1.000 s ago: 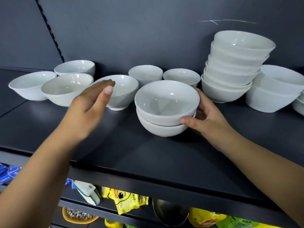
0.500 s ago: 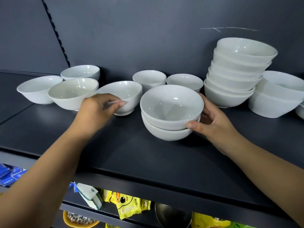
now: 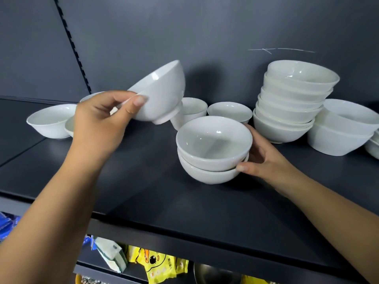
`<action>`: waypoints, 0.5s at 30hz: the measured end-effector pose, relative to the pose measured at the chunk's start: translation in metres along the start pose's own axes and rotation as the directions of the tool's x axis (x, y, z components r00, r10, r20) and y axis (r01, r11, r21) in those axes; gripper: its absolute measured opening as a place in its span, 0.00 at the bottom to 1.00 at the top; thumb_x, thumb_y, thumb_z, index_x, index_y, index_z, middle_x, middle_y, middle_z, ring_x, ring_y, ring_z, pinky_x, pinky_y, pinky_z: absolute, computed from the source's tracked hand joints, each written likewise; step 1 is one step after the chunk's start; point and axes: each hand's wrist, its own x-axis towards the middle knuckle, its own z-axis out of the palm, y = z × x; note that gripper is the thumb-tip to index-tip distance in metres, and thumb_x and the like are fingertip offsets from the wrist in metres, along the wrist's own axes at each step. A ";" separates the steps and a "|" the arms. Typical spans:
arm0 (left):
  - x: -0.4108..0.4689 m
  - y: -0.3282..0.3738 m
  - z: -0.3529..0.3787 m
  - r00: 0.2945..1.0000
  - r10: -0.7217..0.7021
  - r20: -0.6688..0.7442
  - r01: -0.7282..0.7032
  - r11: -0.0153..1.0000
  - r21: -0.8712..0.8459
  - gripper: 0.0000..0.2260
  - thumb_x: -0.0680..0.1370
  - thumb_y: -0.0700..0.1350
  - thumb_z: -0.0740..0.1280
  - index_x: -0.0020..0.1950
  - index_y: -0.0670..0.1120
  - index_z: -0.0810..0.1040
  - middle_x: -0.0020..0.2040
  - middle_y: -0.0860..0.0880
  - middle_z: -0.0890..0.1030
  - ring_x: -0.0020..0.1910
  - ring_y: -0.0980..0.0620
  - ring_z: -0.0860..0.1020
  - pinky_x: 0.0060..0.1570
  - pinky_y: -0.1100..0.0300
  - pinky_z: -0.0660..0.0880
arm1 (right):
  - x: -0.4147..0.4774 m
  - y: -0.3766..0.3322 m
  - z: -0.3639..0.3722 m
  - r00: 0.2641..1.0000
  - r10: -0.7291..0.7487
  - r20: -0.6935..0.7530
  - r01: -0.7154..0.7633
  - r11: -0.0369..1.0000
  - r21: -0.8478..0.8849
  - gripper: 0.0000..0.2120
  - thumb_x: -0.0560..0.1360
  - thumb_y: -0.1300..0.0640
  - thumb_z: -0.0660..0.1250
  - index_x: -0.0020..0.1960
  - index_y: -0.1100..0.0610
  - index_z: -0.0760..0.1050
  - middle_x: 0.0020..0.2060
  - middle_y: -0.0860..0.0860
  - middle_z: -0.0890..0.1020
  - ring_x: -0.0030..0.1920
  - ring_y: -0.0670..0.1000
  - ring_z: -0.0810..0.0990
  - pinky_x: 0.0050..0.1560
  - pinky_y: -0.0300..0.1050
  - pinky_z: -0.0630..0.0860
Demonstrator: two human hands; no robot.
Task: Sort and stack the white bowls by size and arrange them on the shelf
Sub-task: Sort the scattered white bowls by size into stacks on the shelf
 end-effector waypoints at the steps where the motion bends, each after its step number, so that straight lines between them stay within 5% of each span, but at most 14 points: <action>1: 0.003 0.007 0.001 0.999 0.029 0.014 -0.029 1.000 -0.013 0.09 0.72 0.52 0.70 0.34 0.66 0.80 0.35 0.68 0.80 0.38 0.68 0.76 0.45 0.71 0.70 | 0.003 -0.006 -0.004 0.999 0.018 -0.044 -0.018 1.000 -0.008 0.55 0.48 0.46 0.77 0.71 0.49 0.57 0.65 0.38 0.68 0.64 0.34 0.68 0.60 0.29 0.67; 5: 0.010 0.027 0.014 0.987 0.127 0.095 -0.119 0.989 -0.084 0.14 0.73 0.45 0.70 0.34 0.65 0.81 0.34 0.68 0.80 0.36 0.69 0.76 0.41 0.74 0.70 | 0.023 -0.044 -0.013 0.990 -0.088 -0.111 0.082 0.995 -0.054 0.58 0.44 0.36 0.78 0.68 0.44 0.54 0.66 0.41 0.65 0.66 0.37 0.65 0.66 0.31 0.63; 9: 0.010 0.044 0.034 0.954 0.187 0.234 -0.133 0.965 -0.228 0.08 0.69 0.48 0.71 0.35 0.64 0.82 0.34 0.66 0.81 0.36 0.67 0.78 0.42 0.71 0.73 | 0.046 -0.073 -0.005 0.985 -0.166 -0.045 0.166 0.986 -0.012 0.36 0.54 0.46 0.77 0.58 0.51 0.70 0.56 0.45 0.79 0.57 0.41 0.77 0.54 0.37 0.74; 13: 0.016 0.047 0.048 0.968 0.157 0.195 -0.069 0.917 -0.392 0.06 0.64 0.49 0.74 0.38 0.60 0.84 0.44 0.59 0.83 0.47 0.62 0.79 0.49 0.67 0.73 | 0.049 -0.075 -0.007 0.981 -0.159 -0.108 0.168 0.983 0.081 0.38 0.48 0.40 0.80 0.53 0.52 0.74 0.49 0.47 0.82 0.55 0.49 0.80 0.56 0.46 0.76; 15: 0.019 0.040 0.054 0.984 0.062 0.168 0.029 0.869 -0.493 0.23 0.56 0.53 0.80 0.50 0.54 0.83 0.52 0.54 0.78 0.56 0.58 0.76 0.53 0.65 0.72 | 0.047 -0.076 -0.007 0.976 -0.168 -0.140 0.185 0.976 0.117 0.36 0.48 0.45 0.81 0.52 0.53 0.73 0.46 0.44 0.83 0.52 0.46 0.80 0.51 0.42 0.76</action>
